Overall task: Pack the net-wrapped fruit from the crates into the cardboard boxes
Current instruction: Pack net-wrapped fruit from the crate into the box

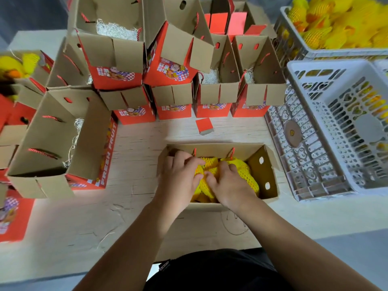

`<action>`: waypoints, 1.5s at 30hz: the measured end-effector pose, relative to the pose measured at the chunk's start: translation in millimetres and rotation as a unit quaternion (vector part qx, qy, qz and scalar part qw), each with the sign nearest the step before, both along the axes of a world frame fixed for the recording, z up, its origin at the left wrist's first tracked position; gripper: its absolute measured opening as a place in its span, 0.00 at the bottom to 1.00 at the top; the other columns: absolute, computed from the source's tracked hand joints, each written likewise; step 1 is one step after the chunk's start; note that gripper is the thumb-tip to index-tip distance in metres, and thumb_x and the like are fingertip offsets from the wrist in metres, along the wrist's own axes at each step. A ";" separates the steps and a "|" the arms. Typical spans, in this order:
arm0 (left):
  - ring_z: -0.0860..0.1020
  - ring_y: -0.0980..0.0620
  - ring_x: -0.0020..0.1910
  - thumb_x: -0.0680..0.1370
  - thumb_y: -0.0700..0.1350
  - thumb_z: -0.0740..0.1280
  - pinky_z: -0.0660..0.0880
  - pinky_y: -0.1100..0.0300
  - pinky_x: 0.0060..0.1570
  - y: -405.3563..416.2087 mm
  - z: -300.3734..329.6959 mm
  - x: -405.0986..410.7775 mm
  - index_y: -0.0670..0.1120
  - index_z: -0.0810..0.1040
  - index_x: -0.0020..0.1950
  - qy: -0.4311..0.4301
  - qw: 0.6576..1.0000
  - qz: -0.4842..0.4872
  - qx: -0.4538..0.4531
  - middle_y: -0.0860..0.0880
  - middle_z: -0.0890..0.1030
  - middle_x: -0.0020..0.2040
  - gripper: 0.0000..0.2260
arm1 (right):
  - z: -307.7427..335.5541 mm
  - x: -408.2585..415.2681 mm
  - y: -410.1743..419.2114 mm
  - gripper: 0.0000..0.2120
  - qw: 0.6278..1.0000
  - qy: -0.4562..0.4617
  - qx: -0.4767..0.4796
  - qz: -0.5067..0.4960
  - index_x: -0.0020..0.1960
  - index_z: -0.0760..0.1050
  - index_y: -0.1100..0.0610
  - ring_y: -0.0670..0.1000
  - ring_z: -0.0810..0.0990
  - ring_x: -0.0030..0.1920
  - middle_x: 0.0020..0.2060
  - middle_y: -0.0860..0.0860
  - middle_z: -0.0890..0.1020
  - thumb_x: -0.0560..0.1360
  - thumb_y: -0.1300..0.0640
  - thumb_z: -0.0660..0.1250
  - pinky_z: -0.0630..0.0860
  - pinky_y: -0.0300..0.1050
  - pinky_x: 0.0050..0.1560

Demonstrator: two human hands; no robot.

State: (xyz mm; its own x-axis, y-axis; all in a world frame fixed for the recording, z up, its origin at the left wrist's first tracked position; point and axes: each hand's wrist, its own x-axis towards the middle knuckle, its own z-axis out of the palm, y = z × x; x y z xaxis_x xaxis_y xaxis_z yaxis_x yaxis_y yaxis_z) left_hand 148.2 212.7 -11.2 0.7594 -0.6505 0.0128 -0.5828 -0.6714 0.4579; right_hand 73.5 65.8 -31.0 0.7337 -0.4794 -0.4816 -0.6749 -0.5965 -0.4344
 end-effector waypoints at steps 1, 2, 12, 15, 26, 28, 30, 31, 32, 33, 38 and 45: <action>0.73 0.41 0.60 0.77 0.48 0.74 0.71 0.46 0.62 -0.3 -0.2 0.9 0.52 0.81 0.65 0.001 1.000 -0.004 0.002 0.47 0.75 0.60 0.17 | -0.2 -1.2 0.5 0.28 1.000 0.000 0.003 0.004 0.72 0.62 0.52 0.66 0.75 0.64 0.68 0.56 0.67 0.81 0.34 0.55 0.73 0.58 0.60; 0.73 0.41 0.61 0.77 0.48 0.75 0.71 0.46 0.63 -0.4 0.1 3.1 0.51 0.81 0.66 -0.001 1.000 -0.010 0.000 0.46 0.75 0.60 0.17 | 0.0 -2.3 -0.2 0.27 1.000 -0.009 0.013 0.003 0.72 0.62 0.52 0.66 0.75 0.64 0.68 0.56 0.67 0.81 0.35 0.55 0.73 0.58 0.61; 0.73 0.43 0.58 0.76 0.54 0.72 0.70 0.48 0.56 9.6 7.0 -8.9 0.52 0.79 0.60 -0.039 0.999 -0.006 0.027 0.50 0.74 0.55 0.15 | 7.9 -0.3 -6.3 0.22 0.998 0.045 -0.045 0.004 0.69 0.62 0.51 0.65 0.78 0.58 0.66 0.55 0.64 0.84 0.39 0.46 0.72 0.57 0.49; 0.73 0.45 0.55 0.78 0.52 0.71 0.71 0.49 0.59 7.0 14.6 -5.3 0.52 0.80 0.62 -0.012 0.998 -0.058 0.018 0.51 0.75 0.56 0.13 | 11.9 -0.3 -8.0 0.21 0.998 0.049 -0.022 0.019 0.69 0.62 0.52 0.64 0.77 0.58 0.66 0.54 0.62 0.85 0.39 0.46 0.74 0.58 0.52; 0.76 0.59 0.47 0.82 0.45 0.66 0.75 0.61 0.46 -14.1 26.3 -55.9 0.50 0.83 0.55 0.083 0.980 -0.112 -0.138 0.57 0.78 0.50 0.07 | 32.7 -44.7 -48.1 0.13 0.992 -0.119 -0.022 0.023 0.67 0.71 0.52 0.57 0.79 0.54 0.58 0.52 0.74 0.83 0.54 0.57 0.77 0.54 0.54; 0.75 0.59 0.45 0.82 0.44 0.66 0.73 0.61 0.43 -34.1 25.8 -66.6 0.50 0.83 0.56 0.098 0.976 -0.141 -0.132 0.57 0.78 0.50 0.07 | 34.0 -52.3 -58.6 0.13 0.983 -0.181 -0.006 0.025 0.64 0.74 0.53 0.54 0.79 0.53 0.57 0.52 0.77 0.82 0.60 0.59 0.76 0.51 0.55; 0.76 0.57 0.45 0.82 0.44 0.65 0.74 0.57 0.42 -58.0 28.1 -74.2 0.50 0.81 0.53 0.113 0.973 -0.146 -0.138 0.57 0.76 0.49 0.05 | 37.7 -62.2 -72.4 0.13 0.969 -0.247 0.011 0.008 0.62 0.77 0.53 0.50 0.79 0.54 0.55 0.51 0.80 0.81 0.63 0.61 0.75 0.45 0.56; 0.76 0.57 0.45 0.82 0.44 0.65 0.75 0.56 0.42 -72.2 30.2 -77.3 0.51 0.79 0.52 0.121 0.971 -0.145 -0.148 0.58 0.75 0.48 0.04 | 40.7 -67.8 -81.6 0.13 0.960 -0.280 0.020 -0.006 0.61 0.78 0.53 0.47 0.79 0.54 0.55 0.50 0.81 0.81 0.64 0.61 0.74 0.40 0.56; 0.76 0.57 0.45 0.82 0.45 0.65 0.75 0.58 0.42 -87.9 32.7 -80.4 0.52 0.78 0.51 0.123 0.970 -0.141 -0.157 0.59 0.74 0.47 0.03 | 44.3 -74.0 -92.7 0.14 0.951 -0.309 0.026 -0.021 0.61 0.79 0.53 0.44 0.79 0.53 0.54 0.48 0.81 0.80 0.65 0.61 0.73 0.33 0.54; 0.76 0.58 0.45 0.82 0.46 0.65 0.74 0.61 0.42 -106.2 34.6 -83.4 0.53 0.77 0.50 0.122 0.969 -0.138 -0.163 0.60 0.73 0.46 0.03 | 48.1 -80.2 -106.0 0.14 0.942 -0.331 0.024 -0.037 0.60 0.79 0.53 0.40 0.78 0.52 0.53 0.47 0.82 0.80 0.66 0.62 0.71 0.28 0.53; 0.75 0.58 0.44 0.79 0.40 0.67 0.70 0.61 0.42 -230.0 42.5 -111.0 0.52 0.76 0.48 0.132 0.958 -0.155 -0.202 0.58 0.75 0.44 0.06 | 61.5 -120.5 -205.0 0.14 0.912 -0.380 0.036 -0.151 0.58 0.80 0.52 0.42 0.80 0.51 0.50 0.45 0.83 0.81 0.66 0.60 0.74 0.38 0.51; 0.77 0.50 0.45 0.79 0.37 0.65 0.74 0.46 0.48 -438.7 44.8 -191.8 0.45 0.77 0.48 0.187 0.928 -0.236 -0.220 0.54 0.76 0.43 0.04 | 63.5 -215.0 -391.9 0.13 0.880 -0.405 0.004 -0.249 0.55 0.79 0.51 0.42 0.80 0.45 0.46 0.44 0.83 0.79 0.62 0.58 0.72 0.33 0.44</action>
State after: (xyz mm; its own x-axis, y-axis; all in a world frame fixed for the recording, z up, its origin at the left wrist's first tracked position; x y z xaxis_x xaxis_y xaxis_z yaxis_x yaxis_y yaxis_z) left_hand -43.6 -226.0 33.6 0.3963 -0.9059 0.1496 -0.5097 -0.0815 0.8565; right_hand -141.5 -326.1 32.5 0.5384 -0.8371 0.0973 -0.3194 -0.3095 -0.8957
